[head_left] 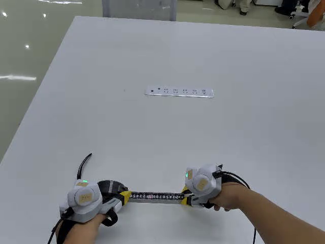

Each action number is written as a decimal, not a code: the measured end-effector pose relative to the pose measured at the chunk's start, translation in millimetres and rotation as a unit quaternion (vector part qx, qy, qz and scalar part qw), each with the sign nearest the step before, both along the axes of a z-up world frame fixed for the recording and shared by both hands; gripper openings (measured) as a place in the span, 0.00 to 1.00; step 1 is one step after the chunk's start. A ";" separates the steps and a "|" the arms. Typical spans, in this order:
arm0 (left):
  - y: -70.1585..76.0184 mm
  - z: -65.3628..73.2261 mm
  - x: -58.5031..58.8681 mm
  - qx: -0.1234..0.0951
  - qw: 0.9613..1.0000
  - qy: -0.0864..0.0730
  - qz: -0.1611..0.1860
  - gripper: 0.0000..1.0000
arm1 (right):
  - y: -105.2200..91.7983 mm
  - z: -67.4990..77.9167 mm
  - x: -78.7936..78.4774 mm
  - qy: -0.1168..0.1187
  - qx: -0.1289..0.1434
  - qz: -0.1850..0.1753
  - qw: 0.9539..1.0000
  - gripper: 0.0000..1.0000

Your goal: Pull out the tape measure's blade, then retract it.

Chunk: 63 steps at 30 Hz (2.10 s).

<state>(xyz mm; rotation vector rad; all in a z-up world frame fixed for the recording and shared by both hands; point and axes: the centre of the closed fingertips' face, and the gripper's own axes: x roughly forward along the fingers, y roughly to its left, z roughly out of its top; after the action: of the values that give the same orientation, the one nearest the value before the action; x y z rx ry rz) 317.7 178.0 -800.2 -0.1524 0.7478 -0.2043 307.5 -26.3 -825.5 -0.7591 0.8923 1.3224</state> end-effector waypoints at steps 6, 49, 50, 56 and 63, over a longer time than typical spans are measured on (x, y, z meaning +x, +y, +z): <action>0.0 0.1 0.1 0.000 1.000 -0.001 0.000 0.62 | 3.2 -1.3 1.1 0.004 -0.003 -0.001 1.000 0.13; 1.1 -1.2 0.5 -0.002 1.000 0.001 0.001 0.62 | 27.9 -1.2 0.5 0.003 0.004 0.007 1.000 0.14; 1.1 -1.3 0.6 -0.002 1.000 0.002 0.001 0.62 | 28.6 -1.3 0.5 0.003 0.005 0.007 1.000 0.14; 0.8 -1.1 0.3 -0.003 1.000 0.003 0.000 0.62 | 31.1 -1.4 -0.1 0.003 0.006 0.010 1.000 0.14; 0.6 -0.6 -0.1 -0.003 1.000 0.003 0.000 0.62 | 35.4 -1.2 0.0 -0.002 0.011 0.014 1.000 0.14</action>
<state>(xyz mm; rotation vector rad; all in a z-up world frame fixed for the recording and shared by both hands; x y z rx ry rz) 317.6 178.7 -800.8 -0.1592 0.7524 -0.2060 307.5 9.1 -826.7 -0.7585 0.8661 1.3532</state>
